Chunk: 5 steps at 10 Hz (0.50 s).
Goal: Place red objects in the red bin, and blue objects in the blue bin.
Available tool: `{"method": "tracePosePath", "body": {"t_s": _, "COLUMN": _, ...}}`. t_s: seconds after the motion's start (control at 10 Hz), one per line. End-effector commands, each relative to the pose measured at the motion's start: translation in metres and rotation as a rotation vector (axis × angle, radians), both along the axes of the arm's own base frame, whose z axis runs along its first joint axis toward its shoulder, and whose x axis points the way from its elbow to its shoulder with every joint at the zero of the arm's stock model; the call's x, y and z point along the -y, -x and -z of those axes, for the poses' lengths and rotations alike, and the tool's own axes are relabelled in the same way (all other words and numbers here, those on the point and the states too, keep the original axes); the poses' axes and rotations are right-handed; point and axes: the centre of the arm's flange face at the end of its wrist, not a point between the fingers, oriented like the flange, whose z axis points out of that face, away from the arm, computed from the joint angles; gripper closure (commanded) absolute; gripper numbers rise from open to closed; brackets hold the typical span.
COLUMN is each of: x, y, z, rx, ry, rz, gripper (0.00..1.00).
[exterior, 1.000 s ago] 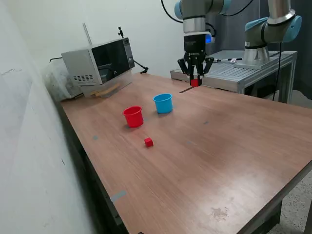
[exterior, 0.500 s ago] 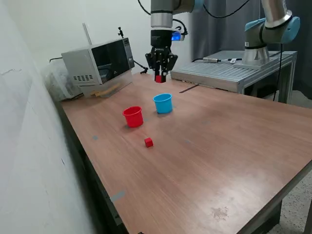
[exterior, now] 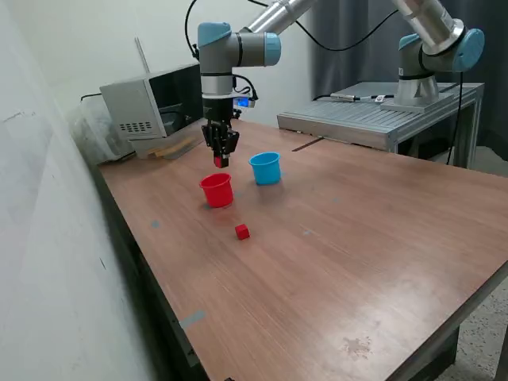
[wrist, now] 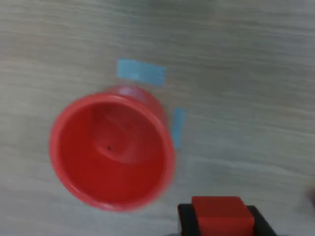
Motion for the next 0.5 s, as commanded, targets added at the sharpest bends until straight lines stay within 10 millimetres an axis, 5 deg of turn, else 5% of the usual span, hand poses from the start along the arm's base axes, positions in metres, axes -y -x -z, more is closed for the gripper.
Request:
{"method": "tracePosePath", "body": {"t_s": 0.0, "x": -0.027, "y": 0.005, "z": 0.024, "rx": 0.021, "ry": 0.005, "rz": 0.033, "gripper": 1.0}}
{"method": "tracePosePath", "body": {"t_s": 0.4, "x": -0.038, "y": 0.003, "z": 0.028, "rx": 0.022, "ry": 0.004, "rz": 0.047, "gripper": 1.0}}
